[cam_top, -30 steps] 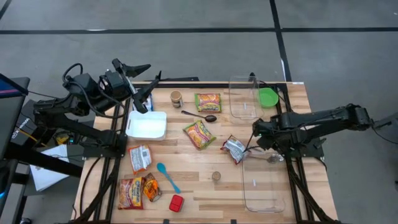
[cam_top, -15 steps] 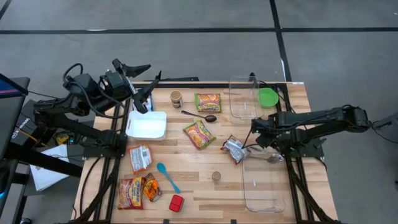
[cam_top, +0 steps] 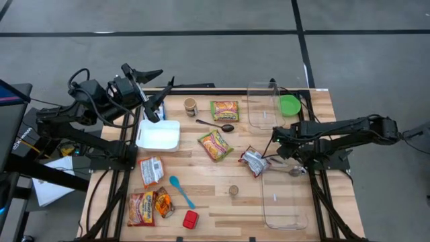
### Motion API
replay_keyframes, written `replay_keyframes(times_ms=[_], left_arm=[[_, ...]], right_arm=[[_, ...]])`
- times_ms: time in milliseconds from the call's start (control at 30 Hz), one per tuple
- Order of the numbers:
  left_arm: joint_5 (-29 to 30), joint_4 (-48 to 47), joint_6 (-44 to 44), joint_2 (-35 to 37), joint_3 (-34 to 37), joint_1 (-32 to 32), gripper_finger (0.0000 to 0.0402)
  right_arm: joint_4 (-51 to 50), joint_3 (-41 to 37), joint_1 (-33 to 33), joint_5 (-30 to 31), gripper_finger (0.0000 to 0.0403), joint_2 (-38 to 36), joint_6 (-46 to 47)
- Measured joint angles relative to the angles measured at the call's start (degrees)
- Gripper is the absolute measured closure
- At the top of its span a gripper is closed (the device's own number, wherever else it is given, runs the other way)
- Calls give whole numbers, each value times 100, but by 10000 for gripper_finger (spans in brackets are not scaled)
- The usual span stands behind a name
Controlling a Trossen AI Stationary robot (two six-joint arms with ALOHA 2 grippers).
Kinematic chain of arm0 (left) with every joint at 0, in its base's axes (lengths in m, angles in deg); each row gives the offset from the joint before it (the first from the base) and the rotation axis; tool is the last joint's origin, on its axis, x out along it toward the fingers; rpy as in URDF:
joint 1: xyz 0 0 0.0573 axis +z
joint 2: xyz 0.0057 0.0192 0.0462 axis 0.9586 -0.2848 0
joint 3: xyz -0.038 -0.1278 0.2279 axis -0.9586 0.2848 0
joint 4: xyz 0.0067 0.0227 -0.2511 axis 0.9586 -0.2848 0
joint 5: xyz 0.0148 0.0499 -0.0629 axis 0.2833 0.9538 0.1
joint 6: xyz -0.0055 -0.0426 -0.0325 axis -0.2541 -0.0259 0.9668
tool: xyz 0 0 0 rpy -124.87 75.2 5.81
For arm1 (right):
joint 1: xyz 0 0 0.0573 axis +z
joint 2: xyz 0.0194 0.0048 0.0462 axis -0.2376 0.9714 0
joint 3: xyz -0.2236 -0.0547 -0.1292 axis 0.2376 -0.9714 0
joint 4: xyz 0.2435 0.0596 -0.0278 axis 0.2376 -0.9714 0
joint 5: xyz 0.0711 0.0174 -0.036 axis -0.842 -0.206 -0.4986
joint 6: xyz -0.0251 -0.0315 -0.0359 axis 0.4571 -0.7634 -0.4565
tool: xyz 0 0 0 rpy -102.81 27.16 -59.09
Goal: Pick & Place Food Item
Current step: Put the white seasoning bottle into the top transparent bin
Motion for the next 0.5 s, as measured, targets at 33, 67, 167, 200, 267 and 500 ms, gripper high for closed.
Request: replay_keyframes(times_ms=[33,67,167,200,267,500], left_arm=[[0,0,2,0,0,0,142],[0,0,2,0,0,2,142],[0,0,2,0,0,2,142],[0,0,2,0,1,2,142],[-2,-26,34,0,1,1,142],[-51,-149,252,0,2,2,142]], right_arm=[[-4,0,2,8,99,0,0],[6,0,2,25,99,0,2],[105,0,2,42,106,0,3],[133,0,2,46,110,0,4],[140,0,2,59,121,0,2],[81,12,4,65,206,-7,20]])
